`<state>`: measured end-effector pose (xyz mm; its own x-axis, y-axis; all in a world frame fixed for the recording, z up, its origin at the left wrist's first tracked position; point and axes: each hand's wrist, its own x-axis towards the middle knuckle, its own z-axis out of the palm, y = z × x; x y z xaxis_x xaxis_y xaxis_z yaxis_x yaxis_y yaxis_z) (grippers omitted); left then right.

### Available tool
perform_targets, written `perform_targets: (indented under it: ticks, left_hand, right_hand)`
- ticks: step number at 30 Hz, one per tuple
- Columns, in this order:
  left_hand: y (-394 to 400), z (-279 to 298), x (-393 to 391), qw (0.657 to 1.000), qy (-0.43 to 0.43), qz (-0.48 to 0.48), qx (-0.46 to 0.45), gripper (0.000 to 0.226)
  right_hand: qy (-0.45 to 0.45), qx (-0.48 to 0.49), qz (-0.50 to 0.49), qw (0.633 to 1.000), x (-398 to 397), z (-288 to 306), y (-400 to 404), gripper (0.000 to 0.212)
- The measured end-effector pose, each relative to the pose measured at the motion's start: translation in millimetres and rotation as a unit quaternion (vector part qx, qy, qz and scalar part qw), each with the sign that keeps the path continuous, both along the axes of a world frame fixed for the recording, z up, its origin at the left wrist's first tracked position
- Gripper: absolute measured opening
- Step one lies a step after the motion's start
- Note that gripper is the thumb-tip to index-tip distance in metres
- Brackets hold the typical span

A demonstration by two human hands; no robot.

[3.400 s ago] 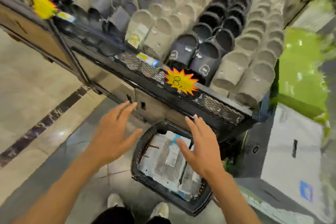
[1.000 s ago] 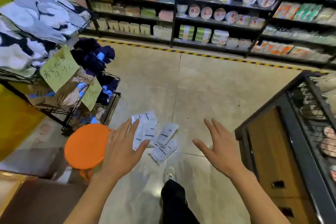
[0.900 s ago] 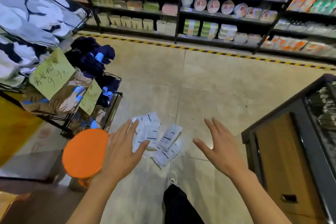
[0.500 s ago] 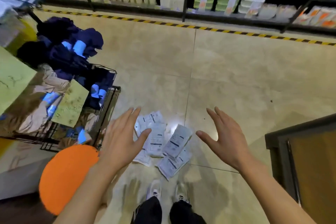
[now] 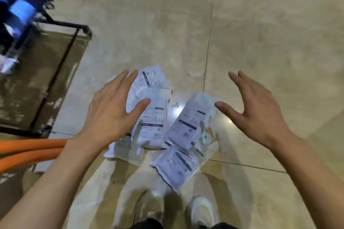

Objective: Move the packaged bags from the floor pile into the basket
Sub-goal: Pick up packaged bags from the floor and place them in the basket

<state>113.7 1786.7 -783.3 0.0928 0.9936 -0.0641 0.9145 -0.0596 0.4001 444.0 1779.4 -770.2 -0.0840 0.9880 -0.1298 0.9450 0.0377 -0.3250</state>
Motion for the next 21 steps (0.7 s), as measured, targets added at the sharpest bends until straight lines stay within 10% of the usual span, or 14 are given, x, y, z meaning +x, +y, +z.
perform_targets:
  ticks: [6,13,21]
  left_hand:
    - [2.5,-134.2,-12.5,1.0,-0.014,0.014,0.011,0.085]
    - [-9.0,-159.4,-14.7,0.998,-0.018,0.045,-0.037,0.085]
    - [-12.5,-173.2,-13.2,0.994,-0.017,0.087,-0.067,0.072]
  right_hand:
    - [0.009,-0.015,0.0,1.0,-5.1,-134.4,-8.1,0.087]
    - [0.056,-0.09,-0.049,0.993,-12.6,-181.3,-24.4,0.082]
    - [0.395,-0.206,-0.374,0.813,-21.4,-235.2,-23.7,0.094]
